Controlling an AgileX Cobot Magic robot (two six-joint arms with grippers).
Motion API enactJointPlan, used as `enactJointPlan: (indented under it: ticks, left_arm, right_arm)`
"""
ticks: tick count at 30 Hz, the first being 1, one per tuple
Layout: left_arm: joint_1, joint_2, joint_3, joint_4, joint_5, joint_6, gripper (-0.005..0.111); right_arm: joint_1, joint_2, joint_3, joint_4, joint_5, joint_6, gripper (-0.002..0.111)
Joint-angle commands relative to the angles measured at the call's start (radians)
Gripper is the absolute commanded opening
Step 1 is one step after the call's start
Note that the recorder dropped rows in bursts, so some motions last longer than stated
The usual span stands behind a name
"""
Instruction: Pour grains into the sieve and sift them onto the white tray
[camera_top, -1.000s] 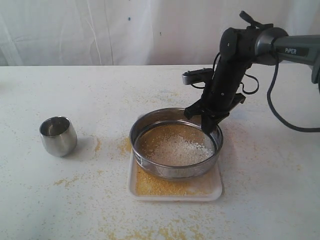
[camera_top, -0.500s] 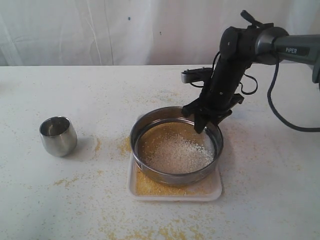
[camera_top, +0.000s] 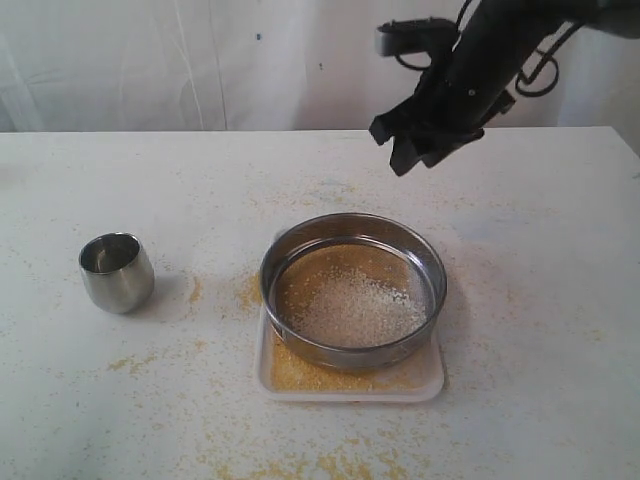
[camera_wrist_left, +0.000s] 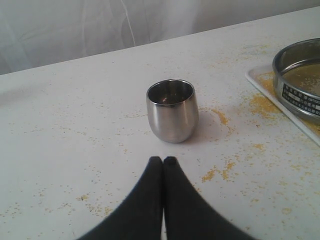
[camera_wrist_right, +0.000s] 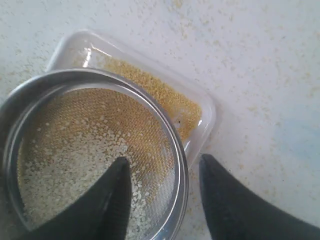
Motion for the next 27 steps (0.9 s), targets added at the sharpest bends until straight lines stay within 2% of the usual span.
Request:
enactJointPlan:
  ticks: [1, 6, 11, 15, 16, 18, 22, 24, 27]
  left_arm:
    - [0.003, -0.005, 0.003, -0.007, 0.000, 0.000, 0.000]
    - [0.003, -0.005, 0.003, -0.007, 0.000, 0.000, 0.000]
    - [0.003, -0.005, 0.003, -0.007, 0.000, 0.000, 0.000]
    - [0.003, -0.005, 0.003, -0.007, 0.000, 0.000, 0.000]
    - [0.003, -0.005, 0.003, -0.007, 0.000, 0.000, 0.000]
    - [0.003, -0.005, 0.003, -0.007, 0.000, 0.000, 0.000]
    - [0.003, -0.005, 0.003, -0.007, 0.000, 0.000, 0.000]
    - [0.003, -0.005, 0.003, -0.007, 0.000, 0.000, 0.000]
    - [0.003, -0.005, 0.003, -0.007, 0.000, 0.000, 0.000]
  right_arm:
    - [0.002, -0.186, 0.096, 0.011, -0.055, -0.003, 0.042]
    - [0.002, -0.450, 0.322, 0.033, -0.176, -0.004, 0.042]
    - [0.002, -0.806, 0.608, 0.161, -0.300, -0.087, 0.039]
    - [0.002, -1.073, 0.816, 0.295, -0.328, -0.191, 0.018]
    - [0.002, -1.156, 0.872, 0.318, -0.332, -0.191, 0.009]
    - [0.002, -1.275, 0.937, 0.337, -0.339, -0.184, 0.000]
    - [0.002, -1.534, 1.090, 0.370, -0.344, -0.160, 0.000]
    - [0.002, -1.632, 1.163, 0.369, -0.329, -0.071, 0.000]
    - [0.002, -1.736, 1.211, 0.352, -0.212, -0.016, 0.000]
